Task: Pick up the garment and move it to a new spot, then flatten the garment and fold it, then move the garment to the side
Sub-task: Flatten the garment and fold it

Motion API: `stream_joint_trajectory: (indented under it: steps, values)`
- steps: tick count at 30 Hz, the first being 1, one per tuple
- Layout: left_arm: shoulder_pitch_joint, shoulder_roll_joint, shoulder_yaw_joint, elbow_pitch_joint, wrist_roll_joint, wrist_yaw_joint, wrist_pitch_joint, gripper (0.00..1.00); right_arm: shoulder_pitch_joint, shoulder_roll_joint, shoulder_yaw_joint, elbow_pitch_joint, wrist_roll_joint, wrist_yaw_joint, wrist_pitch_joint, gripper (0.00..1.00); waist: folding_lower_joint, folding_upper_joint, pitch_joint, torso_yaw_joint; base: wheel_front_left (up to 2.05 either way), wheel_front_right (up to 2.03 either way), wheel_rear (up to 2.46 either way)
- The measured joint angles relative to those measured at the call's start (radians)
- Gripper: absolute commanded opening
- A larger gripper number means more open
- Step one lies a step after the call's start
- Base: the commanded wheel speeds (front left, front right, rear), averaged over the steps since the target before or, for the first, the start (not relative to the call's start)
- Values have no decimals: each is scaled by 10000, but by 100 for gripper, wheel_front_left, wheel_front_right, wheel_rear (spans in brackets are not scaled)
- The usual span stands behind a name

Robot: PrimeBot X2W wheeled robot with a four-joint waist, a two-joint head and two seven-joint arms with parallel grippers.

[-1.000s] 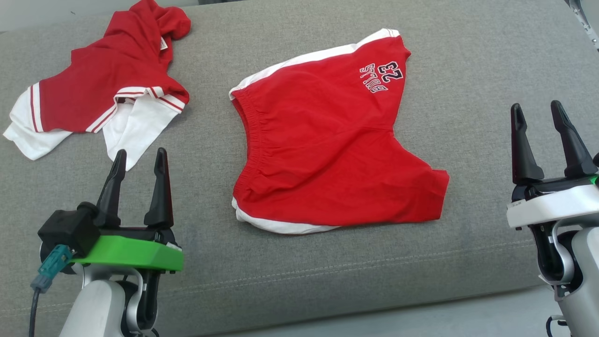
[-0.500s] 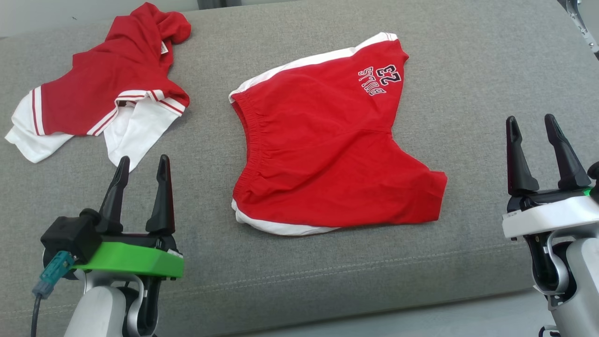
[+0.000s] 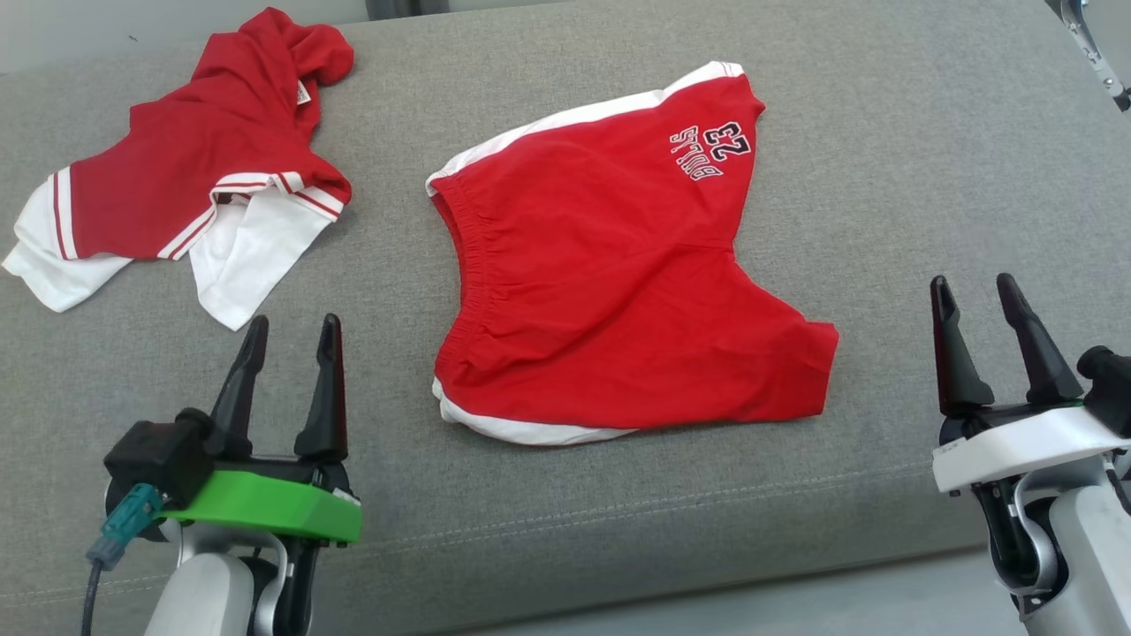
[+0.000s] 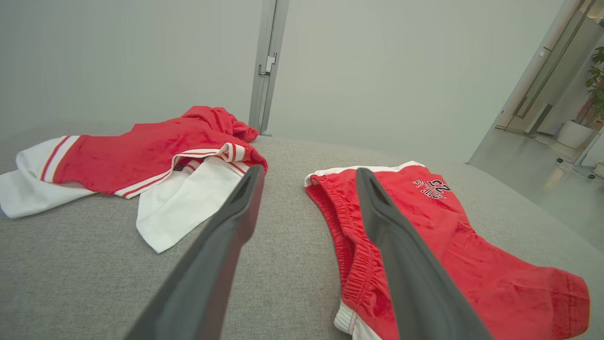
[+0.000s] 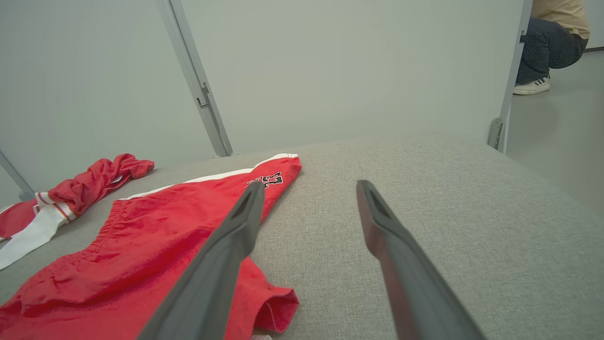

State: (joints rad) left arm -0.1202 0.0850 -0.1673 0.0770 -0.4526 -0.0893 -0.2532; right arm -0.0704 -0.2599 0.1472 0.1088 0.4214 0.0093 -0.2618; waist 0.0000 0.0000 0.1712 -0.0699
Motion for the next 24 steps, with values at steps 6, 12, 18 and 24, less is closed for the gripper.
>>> stream_joint_trajectory:
  steps: [6,12,18,24]
  values:
    - [175,-2,-368,324,0,-123,0,100,102,94,297,656,153,261,2,100,0,0,118,-87,0,0,0]
    - [171,0,-677,458,2,-163,0,100,170,77,575,1223,173,453,180,100,0,0,362,-134,0,0,0]
    - [75,10,-980,667,15,-249,0,100,94,-134,903,2029,-21,566,610,100,0,0,634,-109,0,0,0]
    - [-123,121,-1388,1009,203,-265,21,100,-339,-387,1739,2525,-625,876,884,100,0,0,815,-20,0,0,0]
